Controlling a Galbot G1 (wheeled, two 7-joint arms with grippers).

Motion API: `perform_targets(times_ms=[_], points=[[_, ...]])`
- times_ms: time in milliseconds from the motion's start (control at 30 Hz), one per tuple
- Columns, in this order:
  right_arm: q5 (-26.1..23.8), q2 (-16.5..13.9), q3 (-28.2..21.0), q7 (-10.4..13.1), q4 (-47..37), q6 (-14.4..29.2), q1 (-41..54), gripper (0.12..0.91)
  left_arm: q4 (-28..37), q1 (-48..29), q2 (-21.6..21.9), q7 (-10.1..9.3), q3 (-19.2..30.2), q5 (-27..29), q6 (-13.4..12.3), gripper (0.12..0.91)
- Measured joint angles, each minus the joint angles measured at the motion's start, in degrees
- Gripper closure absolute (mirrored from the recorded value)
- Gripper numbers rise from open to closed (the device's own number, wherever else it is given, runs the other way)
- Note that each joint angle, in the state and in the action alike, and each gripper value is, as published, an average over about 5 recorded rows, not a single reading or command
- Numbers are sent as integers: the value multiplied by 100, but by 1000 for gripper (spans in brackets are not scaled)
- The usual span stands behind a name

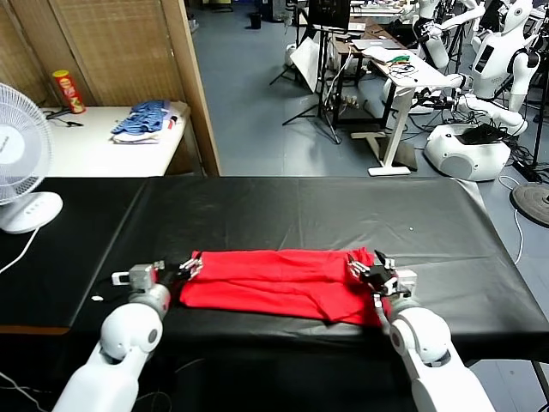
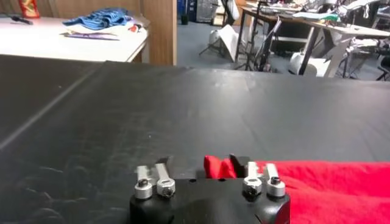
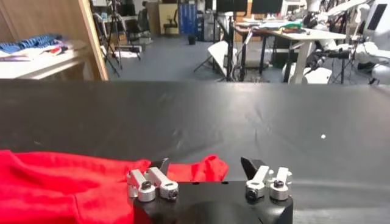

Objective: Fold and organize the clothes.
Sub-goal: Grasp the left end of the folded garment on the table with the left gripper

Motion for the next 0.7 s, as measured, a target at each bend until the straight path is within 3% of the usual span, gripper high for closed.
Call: perform_targets(times_ms=[467,567,700], points=[[95,-75,40,24,417,-82,-65,227,-51,452,-356,42,-56,-63,0,252],[95,-73,38,25,425,-77,-54,227,-48,481,-404,45,-24,-39,-8,360],[79,-48,33,29,441,-57,-52,227,-41,475,-435,48,4,-36,-7,574]])
